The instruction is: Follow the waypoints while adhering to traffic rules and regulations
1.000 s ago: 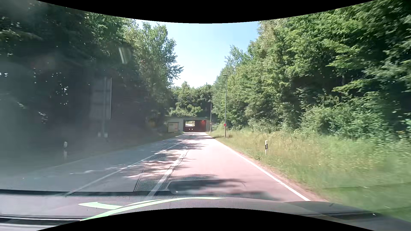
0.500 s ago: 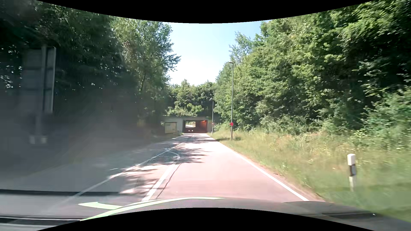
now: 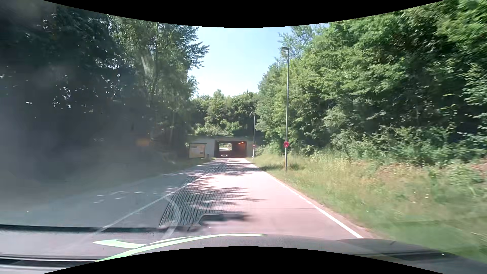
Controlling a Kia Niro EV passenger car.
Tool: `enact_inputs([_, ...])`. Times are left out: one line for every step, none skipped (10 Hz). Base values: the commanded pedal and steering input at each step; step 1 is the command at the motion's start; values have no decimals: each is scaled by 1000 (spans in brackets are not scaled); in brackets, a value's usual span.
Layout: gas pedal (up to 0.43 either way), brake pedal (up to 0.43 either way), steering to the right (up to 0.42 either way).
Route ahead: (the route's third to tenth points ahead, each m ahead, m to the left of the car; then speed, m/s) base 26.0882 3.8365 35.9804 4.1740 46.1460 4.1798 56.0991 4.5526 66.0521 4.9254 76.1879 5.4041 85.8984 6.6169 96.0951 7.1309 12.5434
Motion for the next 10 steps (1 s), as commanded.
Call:
enact_inputs([20, 0, -3])
enact_inputs([8, 0, -2])
enact_inputs([0, 0, -3])
enact_inputs([0, 0, -3])
enact_inputs([0, 0, -3])
enact_inputs([0, 0, -3])
enact_inputs([0, 0, -3])
enact_inputs([0, 0, -3])
enact_inputs([0, 0, -3])
enact_inputs([0, 0, -3])
